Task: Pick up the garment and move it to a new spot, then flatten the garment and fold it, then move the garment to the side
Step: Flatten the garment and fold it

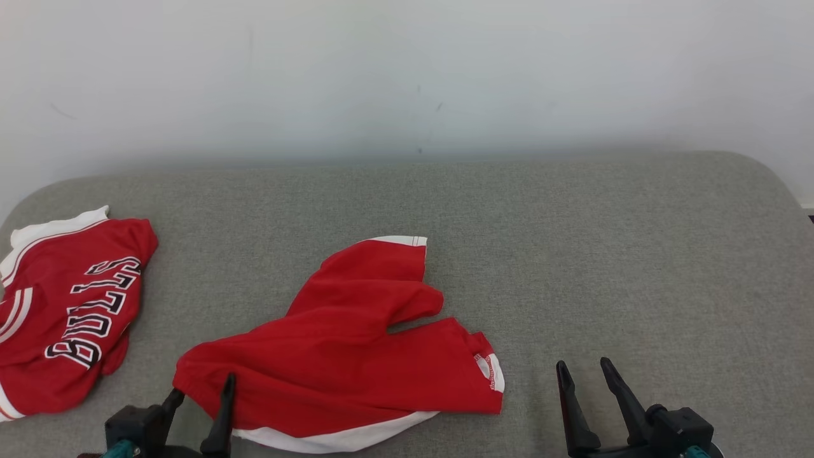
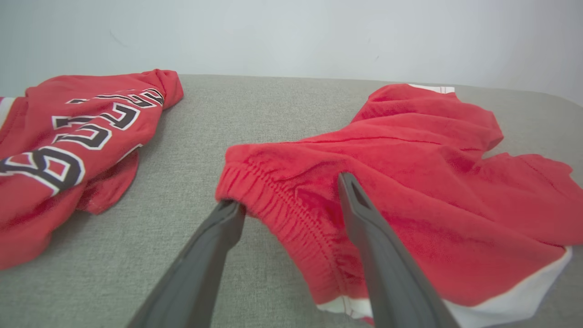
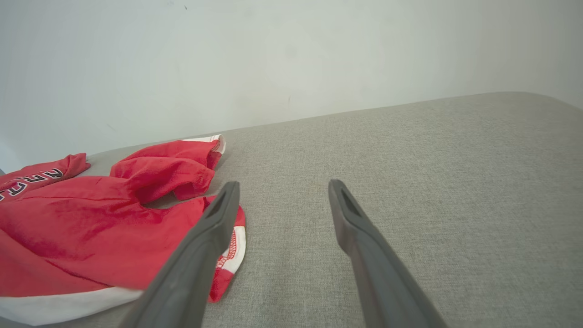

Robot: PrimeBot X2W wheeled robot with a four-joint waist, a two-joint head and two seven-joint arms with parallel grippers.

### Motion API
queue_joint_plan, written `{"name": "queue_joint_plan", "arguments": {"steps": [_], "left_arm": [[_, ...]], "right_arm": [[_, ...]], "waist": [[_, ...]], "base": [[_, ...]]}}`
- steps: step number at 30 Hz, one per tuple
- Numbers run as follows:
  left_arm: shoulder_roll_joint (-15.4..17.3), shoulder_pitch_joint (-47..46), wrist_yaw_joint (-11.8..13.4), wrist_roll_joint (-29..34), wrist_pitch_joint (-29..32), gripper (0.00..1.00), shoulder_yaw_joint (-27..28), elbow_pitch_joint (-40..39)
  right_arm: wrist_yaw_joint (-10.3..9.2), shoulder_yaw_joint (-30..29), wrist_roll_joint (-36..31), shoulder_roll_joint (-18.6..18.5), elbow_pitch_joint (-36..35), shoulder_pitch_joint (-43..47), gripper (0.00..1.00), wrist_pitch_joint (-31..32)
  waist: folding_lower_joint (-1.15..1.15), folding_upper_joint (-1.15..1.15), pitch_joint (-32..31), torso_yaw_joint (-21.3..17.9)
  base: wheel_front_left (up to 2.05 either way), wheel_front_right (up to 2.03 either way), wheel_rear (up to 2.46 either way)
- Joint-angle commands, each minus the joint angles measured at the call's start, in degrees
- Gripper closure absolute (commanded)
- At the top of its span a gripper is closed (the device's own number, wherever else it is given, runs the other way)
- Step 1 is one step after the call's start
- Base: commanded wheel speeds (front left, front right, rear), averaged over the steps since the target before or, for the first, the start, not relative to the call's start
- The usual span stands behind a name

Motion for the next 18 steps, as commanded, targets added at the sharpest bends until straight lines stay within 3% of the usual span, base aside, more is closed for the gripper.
{"name": "queue_joint_plan", "arguments": {"steps": [1, 18], "left_arm": [[-0.6, 1.9, 0.1, -0.2, -0.1, 0.00, 0.7, -1.4], [-6.9, 14.2, 0.2, 3.7, -0.1, 0.00, 8.9, -12.3]], "right_arm": [[-0.13, 0.1, 0.3, 0.0, -0.2, 0.6, 0.00, -0.1], [-0.13, 0.7, -0.2, 0.0, -0.1, 1.4, 0.00, -0.1]], "waist": [[0.00, 0.00, 0.0, 0.8], [0.00, 0.00, -0.6, 4.1]], "base": [[0.00, 0.00, 0.00], [0.00, 0.00, 0.00]]}}
